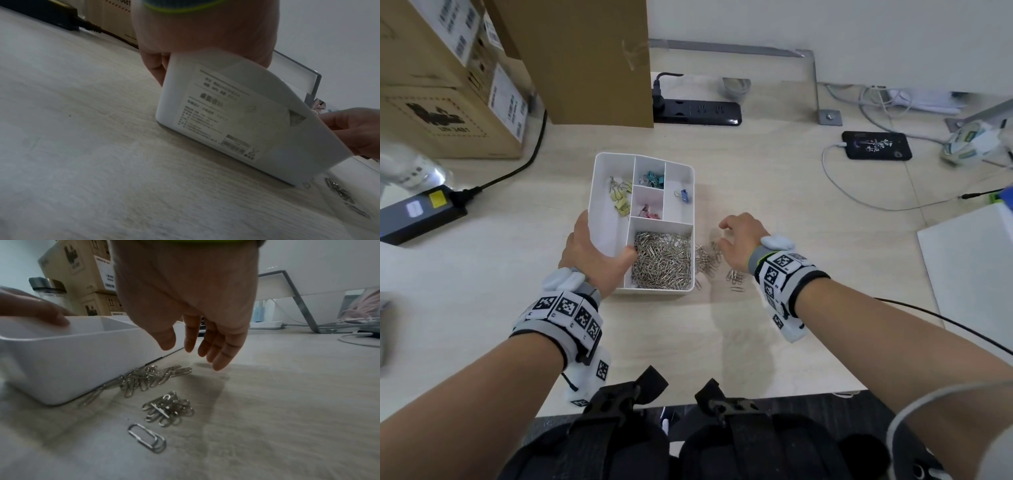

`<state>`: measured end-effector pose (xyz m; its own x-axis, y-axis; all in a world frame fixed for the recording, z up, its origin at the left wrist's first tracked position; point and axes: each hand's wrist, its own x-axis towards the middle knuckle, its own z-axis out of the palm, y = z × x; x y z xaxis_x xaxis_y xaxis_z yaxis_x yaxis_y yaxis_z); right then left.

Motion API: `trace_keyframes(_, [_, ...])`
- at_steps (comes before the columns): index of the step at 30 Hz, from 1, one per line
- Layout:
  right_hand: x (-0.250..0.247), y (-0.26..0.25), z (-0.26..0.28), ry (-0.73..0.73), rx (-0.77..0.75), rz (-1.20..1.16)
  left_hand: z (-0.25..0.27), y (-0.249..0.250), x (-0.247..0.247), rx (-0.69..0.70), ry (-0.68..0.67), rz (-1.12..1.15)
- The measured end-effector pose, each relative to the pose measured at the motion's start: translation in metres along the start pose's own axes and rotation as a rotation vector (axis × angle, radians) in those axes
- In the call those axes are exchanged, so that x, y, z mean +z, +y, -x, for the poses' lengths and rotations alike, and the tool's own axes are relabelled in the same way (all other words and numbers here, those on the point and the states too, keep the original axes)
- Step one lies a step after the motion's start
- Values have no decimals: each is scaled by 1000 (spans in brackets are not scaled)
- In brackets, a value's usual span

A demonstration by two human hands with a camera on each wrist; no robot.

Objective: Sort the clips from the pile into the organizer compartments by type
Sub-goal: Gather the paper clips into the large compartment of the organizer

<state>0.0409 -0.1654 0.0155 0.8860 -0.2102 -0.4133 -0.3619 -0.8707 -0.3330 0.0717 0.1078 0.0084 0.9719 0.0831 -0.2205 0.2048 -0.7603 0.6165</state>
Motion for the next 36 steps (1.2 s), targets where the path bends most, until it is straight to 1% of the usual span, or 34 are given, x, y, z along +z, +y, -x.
trace_keyframes(3, [7, -3, -3, -5, -29, 34, -1, -3, -5, 3, 21, 10])
trace_keyframes(6, [11, -13, -3, -45, -92, 80, -1, -6, -9, -5, 20, 11])
trace_keyframes(11, [27, -25, 1, -61, -290, 232, -4, -9, -12, 4, 16, 1])
trace_keyframes(15, [35, -23, 8, -33, -427, 271, -3, -9, -13, 26, 20, 13])
trace_keyframes(22, [36, -20, 17, -106, -488, 249, -2, -9, -12, 21, 20, 10])
trace_keyframes(27, [35, -8, 25, -89, -586, 274, -2, -8, -14, -3, -1, -8])
trace_keyframes(30, [34, -3, 26, -110, -578, 292, -2, -9, -13, -3, -6, -20])
trace_keyframes(34, [36, -8, 24, -108, -503, 315, -3, -8, -14, -11, -24, -22])
trace_keyframes(36, [34, -12, 20, -132, -452, 343, -2, -7, -15, -9, -25, -17])
